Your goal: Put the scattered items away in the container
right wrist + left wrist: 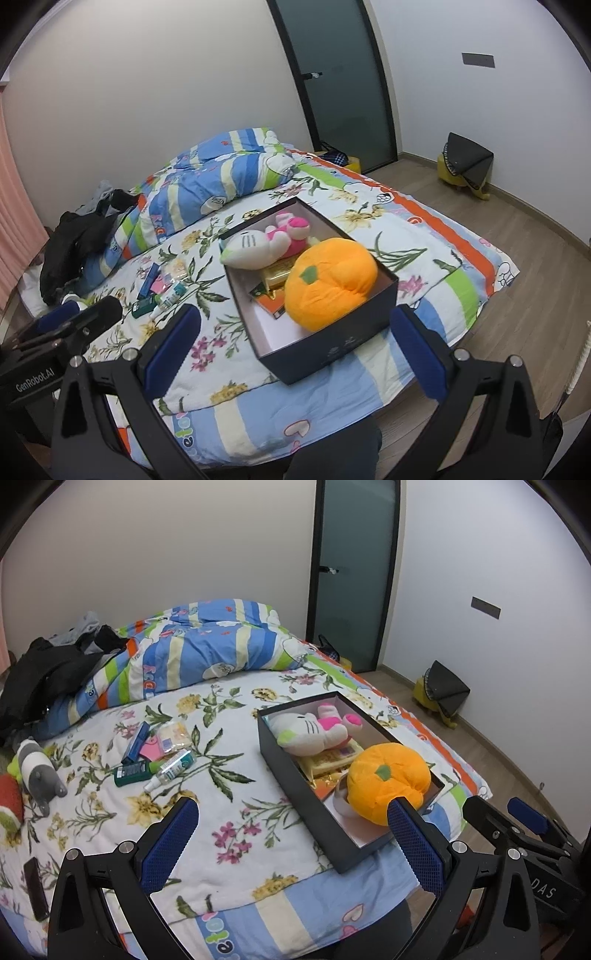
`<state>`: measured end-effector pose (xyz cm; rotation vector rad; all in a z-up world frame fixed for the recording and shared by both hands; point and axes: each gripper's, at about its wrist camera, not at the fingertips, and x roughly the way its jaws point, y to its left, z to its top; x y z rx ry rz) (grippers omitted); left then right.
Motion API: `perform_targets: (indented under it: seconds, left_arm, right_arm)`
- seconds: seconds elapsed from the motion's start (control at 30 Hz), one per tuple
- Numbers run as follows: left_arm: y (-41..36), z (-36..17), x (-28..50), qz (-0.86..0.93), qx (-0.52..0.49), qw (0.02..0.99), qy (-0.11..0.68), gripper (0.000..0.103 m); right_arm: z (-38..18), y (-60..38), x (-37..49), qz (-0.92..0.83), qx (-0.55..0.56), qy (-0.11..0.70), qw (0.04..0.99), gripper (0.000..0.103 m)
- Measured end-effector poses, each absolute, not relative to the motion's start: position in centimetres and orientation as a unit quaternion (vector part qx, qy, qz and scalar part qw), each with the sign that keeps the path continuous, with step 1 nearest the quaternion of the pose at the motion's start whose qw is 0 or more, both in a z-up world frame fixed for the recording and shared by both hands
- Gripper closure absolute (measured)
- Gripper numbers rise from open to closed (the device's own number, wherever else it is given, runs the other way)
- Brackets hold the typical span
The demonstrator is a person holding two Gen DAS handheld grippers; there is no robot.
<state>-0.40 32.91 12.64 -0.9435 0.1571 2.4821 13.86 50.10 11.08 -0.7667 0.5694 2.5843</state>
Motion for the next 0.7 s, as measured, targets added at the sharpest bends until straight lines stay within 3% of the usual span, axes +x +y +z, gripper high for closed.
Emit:
perform_targets:
  seconds: [0.7]
  left_arm:
    - [33.3,9.1,-0.7,0.886,-0.391,0.24,0.075,0.001]
  right_arm:
    - [9.6,50.1,12.8,0.915,-0.29,0.219,0.175,0.0]
